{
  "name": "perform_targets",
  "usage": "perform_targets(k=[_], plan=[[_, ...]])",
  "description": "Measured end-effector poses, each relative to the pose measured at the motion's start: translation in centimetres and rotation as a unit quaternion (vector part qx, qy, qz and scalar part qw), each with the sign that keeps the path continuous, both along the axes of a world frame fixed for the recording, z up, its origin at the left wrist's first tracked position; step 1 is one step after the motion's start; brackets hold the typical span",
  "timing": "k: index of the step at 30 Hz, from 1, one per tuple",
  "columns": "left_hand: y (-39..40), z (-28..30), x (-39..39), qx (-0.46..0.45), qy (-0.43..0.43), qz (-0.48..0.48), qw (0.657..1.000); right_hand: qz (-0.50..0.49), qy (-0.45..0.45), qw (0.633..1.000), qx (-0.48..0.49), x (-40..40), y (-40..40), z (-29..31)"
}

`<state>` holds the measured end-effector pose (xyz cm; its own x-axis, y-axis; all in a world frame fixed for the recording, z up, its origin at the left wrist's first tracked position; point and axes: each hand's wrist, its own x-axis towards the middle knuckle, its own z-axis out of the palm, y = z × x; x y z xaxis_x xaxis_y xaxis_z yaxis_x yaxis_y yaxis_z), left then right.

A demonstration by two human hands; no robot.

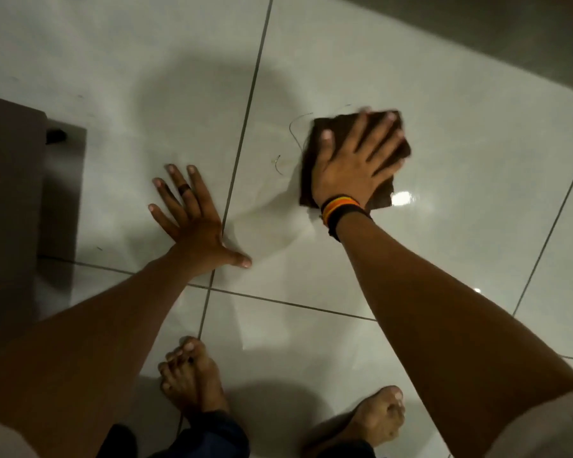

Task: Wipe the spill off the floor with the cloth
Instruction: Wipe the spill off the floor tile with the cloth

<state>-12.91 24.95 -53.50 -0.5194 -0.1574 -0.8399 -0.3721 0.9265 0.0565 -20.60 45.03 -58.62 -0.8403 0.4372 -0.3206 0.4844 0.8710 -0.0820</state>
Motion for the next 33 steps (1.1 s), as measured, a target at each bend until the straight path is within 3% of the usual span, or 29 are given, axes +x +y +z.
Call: perform_targets(k=[3, 4, 6, 8, 11, 13, 16, 19, 21, 23, 26, 28, 29, 31, 33], plan=[[0.0, 0.3, -0.1, 0.006, 0.003, 0.0, 1.0, 0.307, -0.015, 0.951, -0.034, 4.6, 1.2, 1.3], [0.0, 0.4, 0.0, 0.007, 0.0, 0.001, 1.0, 0.35, -0.035, 0.935, -0.045, 6.9, 2.6, 1.8], [0.0, 0.6, 0.0, 0.009, -0.007, 0.005, 1.0, 0.312, -0.072, 0.947, -0.035, 10.0, 6.0, 2.3], [0.0, 0.6, -0.1, 0.006, -0.008, 0.003, 1.0, 0.195, -0.081, 0.977, -0.029, 9.2, 7.8, 2.2], [-0.1, 0.2, 0.1, 0.002, 0.003, 0.0, 1.0, 0.052, -0.044, 0.997, -0.027, 2.3, 5.5, 1.1], [-0.1, 0.1, 0.1, 0.003, 0.008, 0.005, 1.0, 0.036, -0.022, 0.999, -0.032, -2.2, 2.5, 0.6], [0.2, 0.2, 0.0, -0.014, 0.008, -0.004, 1.0, 0.214, -0.011, 0.977, -0.018, -2.0, -1.1, 0.4], [0.4, 0.7, -0.1, -0.002, 0.006, 0.009, 1.0, 0.47, -0.038, 0.88, -0.058, 4.8, 0.2, 1.9], [0.3, 0.9, -0.1, 0.002, 0.002, 0.005, 1.0, 0.522, -0.052, 0.85, -0.051, 8.0, 4.1, 2.0], [0.0, 0.9, -0.1, 0.004, -0.003, 0.002, 1.0, 0.451, -0.058, 0.89, -0.026, 8.0, 7.5, 2.1], [-0.1, 0.5, -0.1, 0.011, 0.004, 0.005, 1.0, 0.239, -0.061, 0.969, -0.012, 4.0, 6.2, 1.5], [-0.3, 0.2, -0.1, 0.011, 0.009, 0.009, 1.0, 0.133, -0.035, 0.99, -0.029, 0.2, 1.4, 1.2], [-0.3, 0.1, 0.0, 0.011, 0.011, 0.005, 1.0, 0.133, -0.028, 0.99, -0.038, -1.1, -1.1, 1.1], [-0.2, 0.0, 0.1, 0.007, 0.013, -0.003, 1.0, 0.276, -0.015, 0.96, -0.042, -1.3, -4.8, 0.9], [-0.1, 0.0, 0.1, 0.001, 0.019, 0.006, 1.0, 0.487, -0.01, 0.872, -0.047, 1.9, -5.6, 1.0]])
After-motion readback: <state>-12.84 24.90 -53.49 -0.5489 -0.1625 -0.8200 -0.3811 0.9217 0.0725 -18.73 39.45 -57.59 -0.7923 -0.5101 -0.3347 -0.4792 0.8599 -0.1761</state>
